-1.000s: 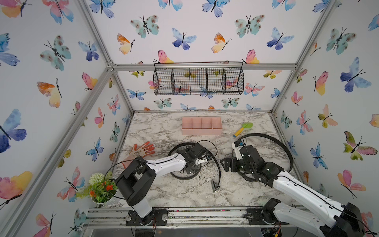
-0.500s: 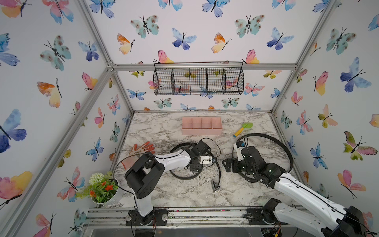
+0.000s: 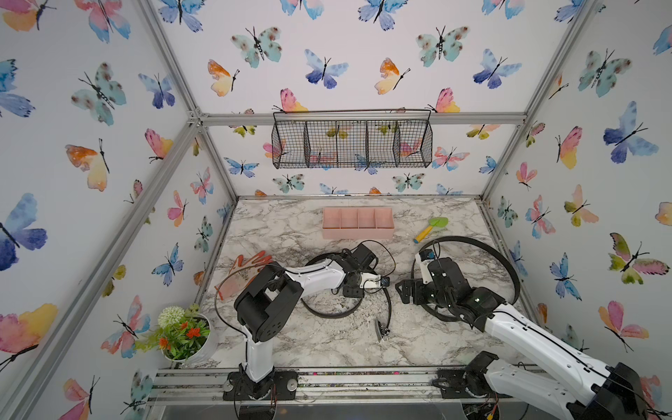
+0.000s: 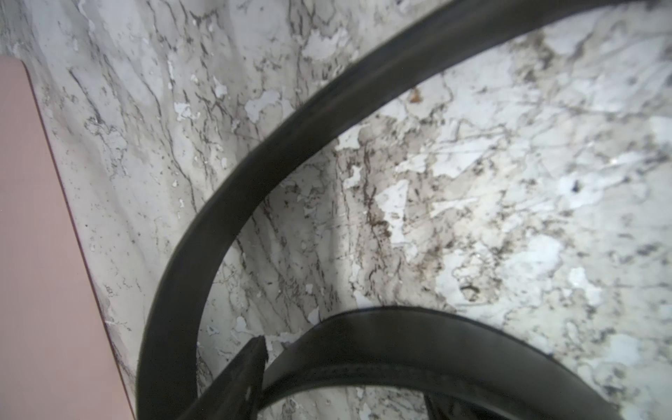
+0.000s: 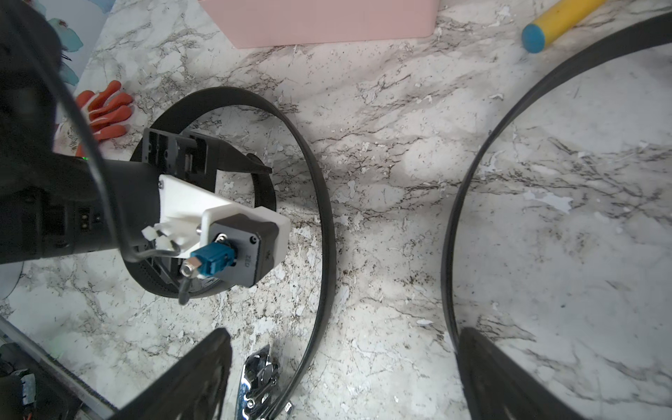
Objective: Place the belts into the storage roll
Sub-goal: Roll the belt at the center of the board.
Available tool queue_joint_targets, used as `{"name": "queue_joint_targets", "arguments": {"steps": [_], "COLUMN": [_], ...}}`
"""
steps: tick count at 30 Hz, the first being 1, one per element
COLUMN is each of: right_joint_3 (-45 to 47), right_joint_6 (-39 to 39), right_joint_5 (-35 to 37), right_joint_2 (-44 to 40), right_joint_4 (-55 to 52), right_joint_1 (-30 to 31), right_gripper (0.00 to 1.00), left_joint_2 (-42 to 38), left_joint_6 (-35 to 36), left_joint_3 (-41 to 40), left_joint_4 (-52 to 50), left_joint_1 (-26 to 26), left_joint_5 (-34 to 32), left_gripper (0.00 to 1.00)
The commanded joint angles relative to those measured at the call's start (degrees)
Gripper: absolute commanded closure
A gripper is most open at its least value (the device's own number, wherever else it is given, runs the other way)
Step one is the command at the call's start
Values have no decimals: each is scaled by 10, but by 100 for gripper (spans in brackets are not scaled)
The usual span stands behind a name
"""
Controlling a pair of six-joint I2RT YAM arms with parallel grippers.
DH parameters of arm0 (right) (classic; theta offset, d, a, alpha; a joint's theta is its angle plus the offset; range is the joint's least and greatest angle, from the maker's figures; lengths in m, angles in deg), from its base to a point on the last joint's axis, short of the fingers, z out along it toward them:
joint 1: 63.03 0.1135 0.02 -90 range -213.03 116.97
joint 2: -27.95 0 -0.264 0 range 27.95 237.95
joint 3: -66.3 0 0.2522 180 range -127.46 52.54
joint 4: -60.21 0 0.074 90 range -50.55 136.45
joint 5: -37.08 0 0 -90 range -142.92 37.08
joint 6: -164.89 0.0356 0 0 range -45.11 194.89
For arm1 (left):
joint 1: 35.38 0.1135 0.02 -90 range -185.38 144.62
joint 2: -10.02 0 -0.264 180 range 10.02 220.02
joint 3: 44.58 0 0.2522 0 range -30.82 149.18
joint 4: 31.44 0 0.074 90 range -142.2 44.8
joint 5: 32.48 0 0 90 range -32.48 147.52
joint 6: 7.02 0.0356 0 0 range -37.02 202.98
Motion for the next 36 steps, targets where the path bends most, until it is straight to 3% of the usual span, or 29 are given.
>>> {"name": "queue_joint_targets", "arguments": {"steps": [1,6,10,20,25,29,33,36], "right_joint_3": [8,5,2,-2,-17,-33,-44,-45], "right_joint_6": [-9,-10,-16,-15,-18,-19,-17,-17], "right_joint_5": [-8,-7,-19,-73,-107,-122,-127,-129], "right_joint_2": [9,23,39,110,189,247,280,295], "right_joint_4": [11,24,40,103,139,156,172,177], "right_joint_1": [-5,-12,-29,-46,-46,-45,-46,-45], "right_gripper": [1,1,1,1,1,1,1,1], "left_joint_2": [43,37,10,-25,-27,-24,-27,-29], "left_joint_6": [-8,-41,-73,-175,-227,-243,-239,-228], "left_joint_3": [-13,-24,-59,-43,-19,-27,-46,-44], "left_joint_4": [-31,-34,-18,-61,-111,-121,-95,-85], "left_joint_1": [4,17,33,87,103,109,99,94], "left_joint_5": [24,28,26,32,50,64,57,59], "left_gripper": [43,66,76,90,95,92,70,59]}}
